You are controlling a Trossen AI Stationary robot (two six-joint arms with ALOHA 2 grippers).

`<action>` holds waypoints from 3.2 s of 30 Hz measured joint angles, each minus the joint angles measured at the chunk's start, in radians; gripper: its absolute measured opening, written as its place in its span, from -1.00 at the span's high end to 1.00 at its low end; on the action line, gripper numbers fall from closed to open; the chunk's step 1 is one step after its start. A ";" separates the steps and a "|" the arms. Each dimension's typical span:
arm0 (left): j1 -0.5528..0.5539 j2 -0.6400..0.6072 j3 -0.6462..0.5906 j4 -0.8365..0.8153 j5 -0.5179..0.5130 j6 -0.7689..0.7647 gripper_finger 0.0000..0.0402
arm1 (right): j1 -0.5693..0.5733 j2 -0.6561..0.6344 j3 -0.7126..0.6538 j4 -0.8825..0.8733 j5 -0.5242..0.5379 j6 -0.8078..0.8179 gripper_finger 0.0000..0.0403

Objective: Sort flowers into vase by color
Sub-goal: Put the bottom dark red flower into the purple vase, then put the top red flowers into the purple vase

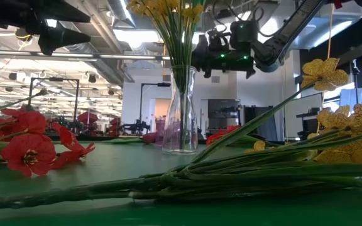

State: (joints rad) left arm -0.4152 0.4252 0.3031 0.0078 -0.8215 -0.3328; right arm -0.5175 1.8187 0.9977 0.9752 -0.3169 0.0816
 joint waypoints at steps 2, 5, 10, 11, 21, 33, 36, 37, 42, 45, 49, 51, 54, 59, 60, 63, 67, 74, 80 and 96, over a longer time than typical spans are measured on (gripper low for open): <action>0.000 0.000 0.000 0.000 0.000 0.000 -0.35 | 0.000 0.000 0.000 -0.037 0.013 -0.013 1.00; 0.000 0.000 0.000 -0.001 0.000 0.000 -0.35 | 0.001 0.000 0.000 -0.095 0.018 -0.037 1.00; 0.000 0.000 0.000 0.000 0.000 0.000 -0.35 | 0.001 0.000 0.000 -0.132 0.017 -0.037 0.89; 0.000 0.000 0.000 0.000 0.000 -0.001 -0.35 | 0.001 0.000 0.000 -0.132 0.014 -0.037 0.84; 0.000 0.000 0.000 -0.002 -0.007 -0.032 -0.35 | 0.001 -0.001 0.000 -0.144 -0.050 0.025 0.07; 0.001 0.000 -0.001 -0.001 -0.050 -0.032 -0.35 | 0.000 -0.200 0.000 -0.546 -0.051 -0.054 -0.45; 0.001 0.000 -0.001 -0.001 -0.059 -0.027 -0.35 | 0.000 -0.256 0.000 -0.640 -0.051 -0.084 -0.49; 0.001 0.000 -0.001 -0.001 -0.061 -0.027 -0.35 | 0.000 -0.276 0.000 -0.678 -0.047 -0.093 -0.50; 0.001 0.000 -0.001 -0.001 -0.068 -0.026 -0.35 | 0.000 -0.379 0.000 -0.826 0.057 -0.171 -0.51; 0.001 0.000 -0.001 -0.001 -0.068 -0.024 -0.35 | 0.000 -0.443 0.000 -0.864 0.082 -0.184 -0.51; 0.001 0.000 -0.001 -0.001 -0.068 -0.024 -0.35 | 0.000 -0.533 0.000 -0.888 0.120 -0.187 -0.51; 0.001 0.000 -0.001 -0.001 -0.068 -0.024 -0.35 | 0.001 -0.583 0.000 -0.926 0.192 -0.197 -0.51; 0.001 0.000 -0.001 -0.001 -0.068 -0.024 -0.35 | 0.000 -0.647 0.013 -1.041 0.376 -0.228 -0.51; 0.001 0.000 -0.001 -0.001 -0.068 -0.023 -0.35 | -0.043 -0.676 0.039 -1.294 0.524 -0.191 -0.51; 0.001 0.000 -0.001 -0.001 -0.068 -0.023 -0.35 | -0.062 -0.670 0.039 -1.346 0.515 -0.173 -0.51; 0.001 0.000 -0.001 0.000 -0.068 -0.023 -0.35 | -0.115 -0.628 0.038 -1.490 0.506 -0.150 -0.51; 0.001 0.000 -0.001 -0.001 -0.068 -0.023 -0.35 | -0.186 -0.546 0.033 -1.574 0.468 -0.133 -0.51; 0.001 0.000 -0.001 -0.001 -0.068 -0.023 -0.35 | -0.260 -0.353 -0.003 -1.503 0.387 -0.143 -0.51; 0.000 0.000 -0.001 -0.001 -0.068 -0.023 -0.35 | -0.268 -0.194 -0.006 -1.466 0.295 -0.171 -0.51; 0.000 0.000 -0.001 -0.001 -0.068 -0.024 -0.35 | -0.222 -0.040 -0.003 -1.450 0.271 -0.194 -0.06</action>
State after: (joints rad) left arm -0.4149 0.4252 0.3023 0.0071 -0.8894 -0.3565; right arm -0.7398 1.7783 0.9947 -0.4744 -0.0455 -0.1129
